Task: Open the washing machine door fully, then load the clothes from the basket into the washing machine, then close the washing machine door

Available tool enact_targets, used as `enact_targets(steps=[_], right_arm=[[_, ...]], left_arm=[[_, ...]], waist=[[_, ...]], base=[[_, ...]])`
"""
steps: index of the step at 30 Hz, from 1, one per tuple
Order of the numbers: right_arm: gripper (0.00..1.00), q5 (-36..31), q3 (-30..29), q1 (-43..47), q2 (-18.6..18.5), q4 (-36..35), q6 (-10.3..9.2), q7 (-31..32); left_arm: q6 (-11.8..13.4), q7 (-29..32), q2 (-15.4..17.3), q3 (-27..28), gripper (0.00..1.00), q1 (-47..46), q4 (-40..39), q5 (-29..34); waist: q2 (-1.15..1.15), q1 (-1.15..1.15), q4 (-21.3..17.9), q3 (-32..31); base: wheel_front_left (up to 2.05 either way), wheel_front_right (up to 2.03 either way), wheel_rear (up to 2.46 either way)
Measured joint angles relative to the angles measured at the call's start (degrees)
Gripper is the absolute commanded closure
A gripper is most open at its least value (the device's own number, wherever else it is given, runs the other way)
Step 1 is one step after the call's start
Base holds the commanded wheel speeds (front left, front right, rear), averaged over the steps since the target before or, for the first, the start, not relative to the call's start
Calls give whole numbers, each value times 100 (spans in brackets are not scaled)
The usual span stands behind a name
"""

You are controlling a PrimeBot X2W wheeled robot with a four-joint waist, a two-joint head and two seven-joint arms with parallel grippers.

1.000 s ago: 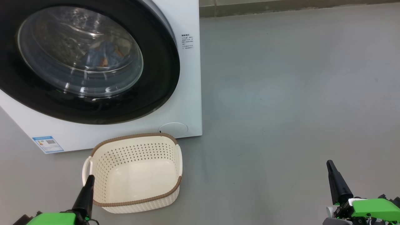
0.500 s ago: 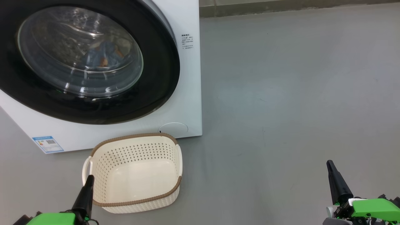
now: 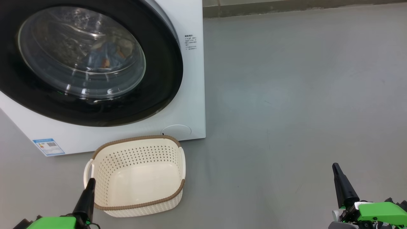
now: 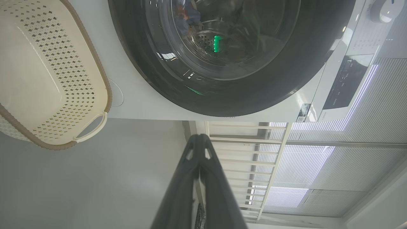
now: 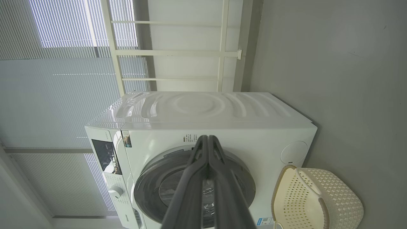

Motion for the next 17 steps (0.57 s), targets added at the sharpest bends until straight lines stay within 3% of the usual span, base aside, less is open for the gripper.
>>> enact_targets(steps=[17], right_arm=[[100, 0, 0, 0, 0, 1, 0, 0]], left_arm=[[0, 32, -7, 25, 100, -1, 0, 1]], waist=[[0, 0, 0, 0]], base=[[0, 0, 0]])
